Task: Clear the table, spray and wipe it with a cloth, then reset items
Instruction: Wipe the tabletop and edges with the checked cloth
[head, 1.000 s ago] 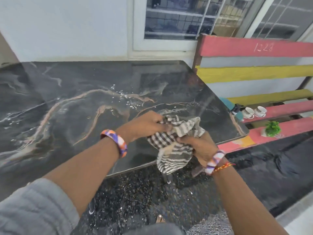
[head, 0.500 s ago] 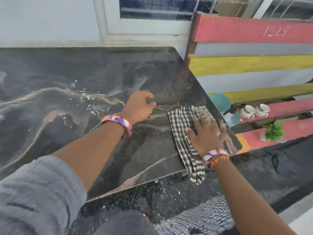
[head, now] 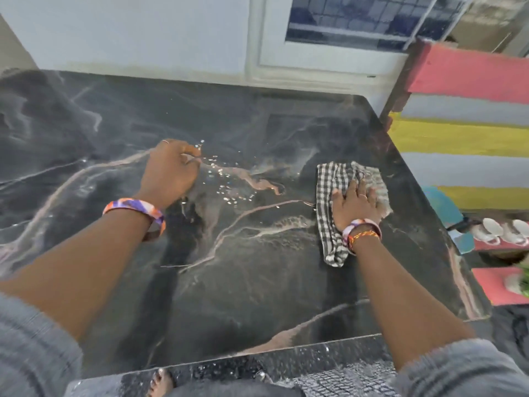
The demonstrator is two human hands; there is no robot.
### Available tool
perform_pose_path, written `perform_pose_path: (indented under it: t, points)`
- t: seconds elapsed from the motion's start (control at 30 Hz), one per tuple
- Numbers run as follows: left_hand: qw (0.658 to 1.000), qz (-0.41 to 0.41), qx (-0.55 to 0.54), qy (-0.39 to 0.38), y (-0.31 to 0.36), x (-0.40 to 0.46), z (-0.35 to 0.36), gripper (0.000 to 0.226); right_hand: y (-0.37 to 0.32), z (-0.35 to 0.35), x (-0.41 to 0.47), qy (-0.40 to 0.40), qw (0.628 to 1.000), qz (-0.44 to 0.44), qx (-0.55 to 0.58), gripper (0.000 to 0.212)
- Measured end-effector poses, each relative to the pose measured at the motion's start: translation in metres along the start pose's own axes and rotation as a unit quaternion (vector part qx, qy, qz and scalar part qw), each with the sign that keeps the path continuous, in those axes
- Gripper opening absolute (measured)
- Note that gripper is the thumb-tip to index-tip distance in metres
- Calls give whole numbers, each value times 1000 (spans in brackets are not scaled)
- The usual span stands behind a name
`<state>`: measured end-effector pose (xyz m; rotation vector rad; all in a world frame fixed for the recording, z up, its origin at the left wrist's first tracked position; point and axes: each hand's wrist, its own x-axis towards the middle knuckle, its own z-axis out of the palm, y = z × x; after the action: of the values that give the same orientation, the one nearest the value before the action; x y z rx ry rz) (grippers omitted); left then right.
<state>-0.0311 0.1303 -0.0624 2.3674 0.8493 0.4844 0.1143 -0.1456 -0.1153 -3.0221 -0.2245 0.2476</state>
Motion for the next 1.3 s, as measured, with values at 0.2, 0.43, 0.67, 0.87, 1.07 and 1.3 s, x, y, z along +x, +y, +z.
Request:
perform_pose_path:
  t: [0.2, 0.43, 0.67, 0.87, 1.07, 1.3]
  points:
    - [1000, -2, 5, -8, -51, 18, -41, 22, -123, 21, -11, 52, 982, -176, 35, 47]
    - [999, -25, 15, 21, -130, 26, -114, 21, -291, 46, -119, -30, 904, -371, 208, 39]
    - [907, -191, -341, -155, -151, 45, -159, 34, -317, 24, -139, -289, 664, -71, 686, 46]
    - [833, -109, -321, -437, -99, 37, -119, 111, -236, -17, -110, -255, 449, -70, 853, 52]
    - [798, -18, -275, -536, -3, 7, -43, 46, -134, -37, -91, -42, 487, 36, 872, 42]
    - [842, 143, -131, -503, 74, 19, 37, 24, -8, -50, -70, 259, 740, 240, 573, 43]
